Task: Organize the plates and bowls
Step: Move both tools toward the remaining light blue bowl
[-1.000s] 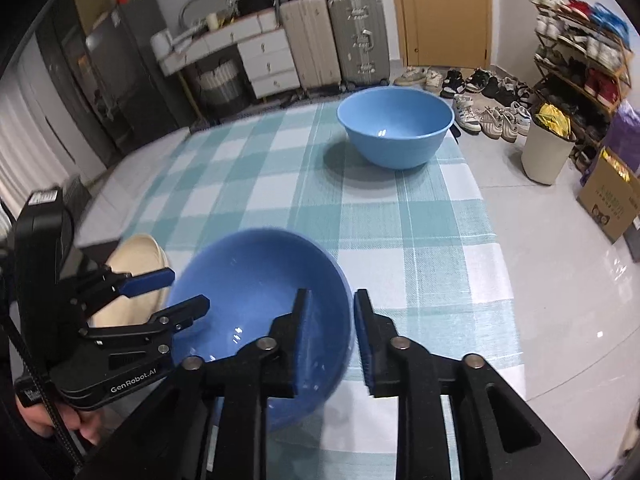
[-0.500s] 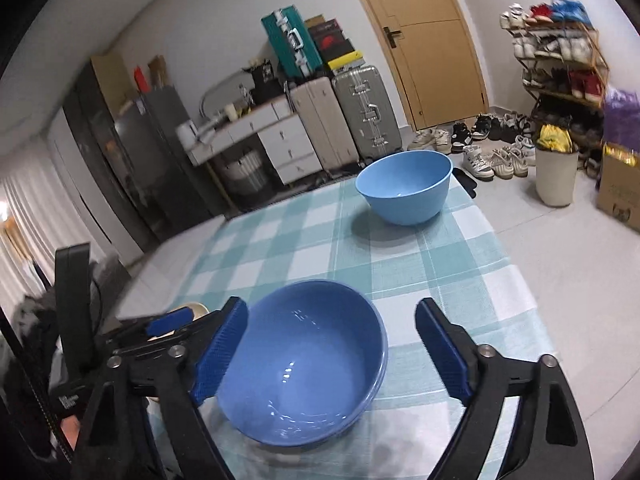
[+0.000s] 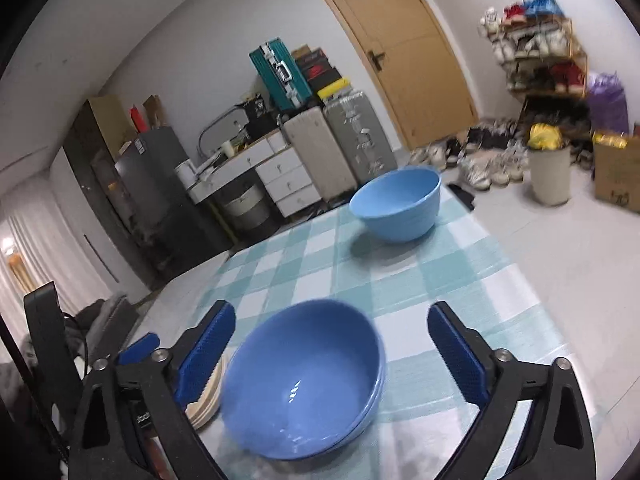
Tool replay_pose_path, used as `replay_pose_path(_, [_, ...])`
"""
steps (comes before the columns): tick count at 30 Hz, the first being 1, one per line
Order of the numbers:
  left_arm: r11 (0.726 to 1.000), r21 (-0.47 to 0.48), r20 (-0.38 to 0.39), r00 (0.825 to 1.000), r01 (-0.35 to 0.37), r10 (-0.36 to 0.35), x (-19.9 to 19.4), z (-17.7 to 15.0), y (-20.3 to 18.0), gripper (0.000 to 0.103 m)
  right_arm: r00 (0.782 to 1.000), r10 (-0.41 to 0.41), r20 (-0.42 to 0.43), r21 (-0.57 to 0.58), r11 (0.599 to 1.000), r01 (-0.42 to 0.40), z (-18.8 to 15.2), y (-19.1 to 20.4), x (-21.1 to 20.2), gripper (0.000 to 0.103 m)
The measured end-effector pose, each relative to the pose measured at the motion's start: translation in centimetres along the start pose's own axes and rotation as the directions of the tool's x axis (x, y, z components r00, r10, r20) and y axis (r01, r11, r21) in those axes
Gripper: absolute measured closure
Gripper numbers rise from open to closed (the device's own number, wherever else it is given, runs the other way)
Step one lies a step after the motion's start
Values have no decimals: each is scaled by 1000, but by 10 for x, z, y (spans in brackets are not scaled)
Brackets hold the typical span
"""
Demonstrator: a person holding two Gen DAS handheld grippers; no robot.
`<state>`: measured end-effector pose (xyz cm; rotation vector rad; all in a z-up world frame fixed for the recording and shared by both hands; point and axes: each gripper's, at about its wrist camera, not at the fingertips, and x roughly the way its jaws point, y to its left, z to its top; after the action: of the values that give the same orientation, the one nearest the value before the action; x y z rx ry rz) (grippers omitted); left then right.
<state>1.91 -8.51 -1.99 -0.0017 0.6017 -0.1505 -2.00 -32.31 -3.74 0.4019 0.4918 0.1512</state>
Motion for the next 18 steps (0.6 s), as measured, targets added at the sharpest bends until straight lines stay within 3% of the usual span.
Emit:
replay_pose_path(3, [1000,-14,-12,1000,-12,12,-1,-2,2,0,1000,-14,22,-3,1000,14,-1,2,-5,1])
replay_pose_path(9, [995,-97,-19,1000,-7,5,-15,-9,12,0,995,-89,-38,79,993,92,-5,-8,-6,1])
replay_pose_path(14, [996,-83,20,999,-27,29,-33,-10,13,0,993,-69,-94,139,987,82,-5,-18,-14,1])
replay_pose_path(18, [999,-46,80,997,-2,6,-49,-10,13,0,990,-44,-131,235,969,74,-6,-26,-20,1])
